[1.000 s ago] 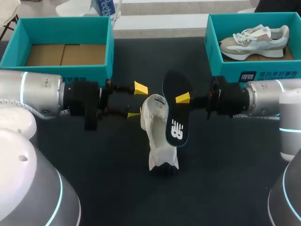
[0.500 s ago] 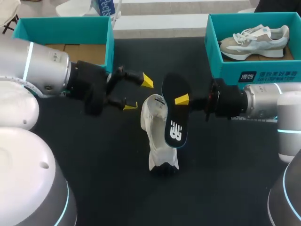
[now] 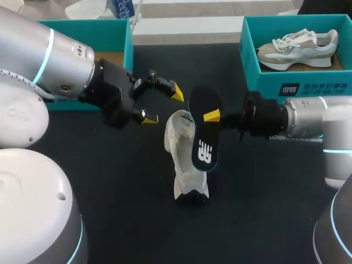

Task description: Take the shoe out of the shoebox, open the shoe tongue, remove and reinsert the insole, then place the shoe into the shoebox

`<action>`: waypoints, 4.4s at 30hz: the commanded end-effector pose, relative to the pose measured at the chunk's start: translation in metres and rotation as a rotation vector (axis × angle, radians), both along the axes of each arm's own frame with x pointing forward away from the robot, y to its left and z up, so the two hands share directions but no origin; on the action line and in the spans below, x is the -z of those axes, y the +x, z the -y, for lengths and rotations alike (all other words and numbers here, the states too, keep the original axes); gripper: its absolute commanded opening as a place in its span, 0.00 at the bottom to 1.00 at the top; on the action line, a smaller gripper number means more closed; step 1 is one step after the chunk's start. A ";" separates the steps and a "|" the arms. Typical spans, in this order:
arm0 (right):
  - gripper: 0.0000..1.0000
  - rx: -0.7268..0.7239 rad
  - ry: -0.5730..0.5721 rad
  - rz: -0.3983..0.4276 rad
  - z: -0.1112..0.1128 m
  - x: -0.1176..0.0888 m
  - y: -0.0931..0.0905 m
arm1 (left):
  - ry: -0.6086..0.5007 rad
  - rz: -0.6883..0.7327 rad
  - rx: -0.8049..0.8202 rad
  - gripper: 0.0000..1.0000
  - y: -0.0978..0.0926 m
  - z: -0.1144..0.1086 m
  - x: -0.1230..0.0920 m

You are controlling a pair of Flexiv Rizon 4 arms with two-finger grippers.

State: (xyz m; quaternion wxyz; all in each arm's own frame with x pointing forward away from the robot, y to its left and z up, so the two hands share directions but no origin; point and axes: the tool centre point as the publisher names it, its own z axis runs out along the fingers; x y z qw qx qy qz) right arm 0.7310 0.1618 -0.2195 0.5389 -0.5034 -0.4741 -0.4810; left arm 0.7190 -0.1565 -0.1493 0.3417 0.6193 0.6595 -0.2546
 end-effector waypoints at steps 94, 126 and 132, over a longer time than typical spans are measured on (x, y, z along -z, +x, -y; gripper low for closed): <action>0.00 -0.004 0.010 -0.005 -0.001 0.004 -0.021 | 0.606 -0.128 -0.016 1.00 0.024 0.046 -0.006; 0.00 -0.018 0.001 -0.010 0.007 0.001 -0.020 | 0.202 -0.152 0.099 1.00 -0.001 0.011 -0.030; 0.00 -0.018 0.009 -0.006 0.005 -0.003 -0.018 | 0.046 -0.146 0.056 1.00 0.003 0.006 -0.002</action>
